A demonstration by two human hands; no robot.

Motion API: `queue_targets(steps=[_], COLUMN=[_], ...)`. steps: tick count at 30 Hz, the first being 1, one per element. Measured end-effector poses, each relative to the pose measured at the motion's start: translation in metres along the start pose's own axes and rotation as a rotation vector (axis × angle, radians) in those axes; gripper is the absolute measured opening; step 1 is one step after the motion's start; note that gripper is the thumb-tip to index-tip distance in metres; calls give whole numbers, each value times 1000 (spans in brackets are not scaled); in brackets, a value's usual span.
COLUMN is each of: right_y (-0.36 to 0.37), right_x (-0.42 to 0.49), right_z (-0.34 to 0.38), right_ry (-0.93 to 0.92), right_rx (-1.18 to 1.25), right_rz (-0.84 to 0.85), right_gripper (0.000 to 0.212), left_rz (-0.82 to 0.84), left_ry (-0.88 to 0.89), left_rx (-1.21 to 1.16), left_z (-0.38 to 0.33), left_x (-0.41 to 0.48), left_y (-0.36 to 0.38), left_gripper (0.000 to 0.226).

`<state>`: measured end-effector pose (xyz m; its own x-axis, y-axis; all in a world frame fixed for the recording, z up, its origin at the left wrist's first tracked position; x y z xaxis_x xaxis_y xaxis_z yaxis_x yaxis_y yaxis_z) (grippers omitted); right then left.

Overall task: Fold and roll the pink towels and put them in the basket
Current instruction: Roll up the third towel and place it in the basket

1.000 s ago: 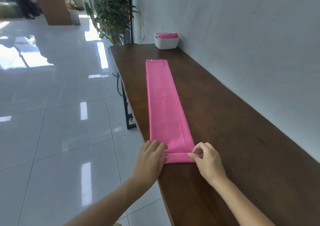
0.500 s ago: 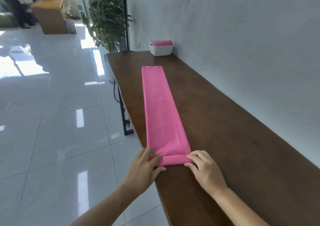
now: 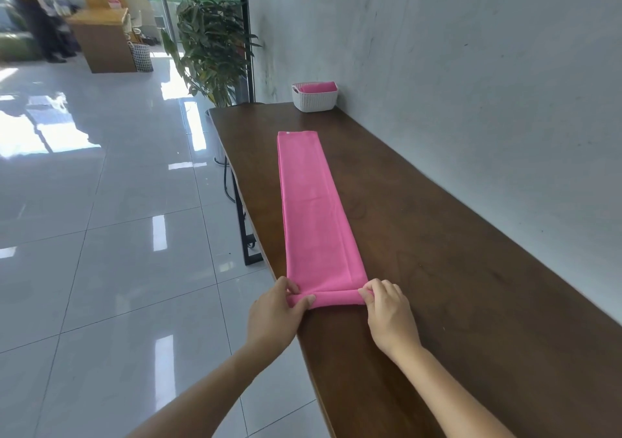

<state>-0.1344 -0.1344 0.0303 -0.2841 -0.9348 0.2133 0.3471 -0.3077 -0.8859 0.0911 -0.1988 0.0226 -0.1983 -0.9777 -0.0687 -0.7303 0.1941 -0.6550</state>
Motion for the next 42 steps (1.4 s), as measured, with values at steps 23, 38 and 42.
queue_targets(steps=[23, 38, 42], right_y=[-7, -1, -1], right_x=[0, -3, -6], right_z=[15, 0, -5], right_ry=[-192, 15, 110], right_rx=[-218, 38, 103], right_rz=[-265, -24, 6], right_gripper=[32, 22, 15], left_rz=[-108, 162, 95], left_ry=[615, 55, -25], left_rx=[356, -21, -27], left_z=[-25, 2, 4], left_x=[13, 45, 48], left_y=[7, 6, -2], left_gripper=[32, 25, 35])
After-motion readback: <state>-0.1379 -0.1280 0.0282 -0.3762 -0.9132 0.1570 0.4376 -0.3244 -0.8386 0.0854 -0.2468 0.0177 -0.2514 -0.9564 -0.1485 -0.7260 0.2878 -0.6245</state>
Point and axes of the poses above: each hand's wrist, its own x-axis towards the middle knuckle, its own y-axis out of the palm, z = x × y, the point moved 9 cm from there along x, towards the middle knuckle, and after that the axes turned 1 degree about x, right-handed, at the moved point
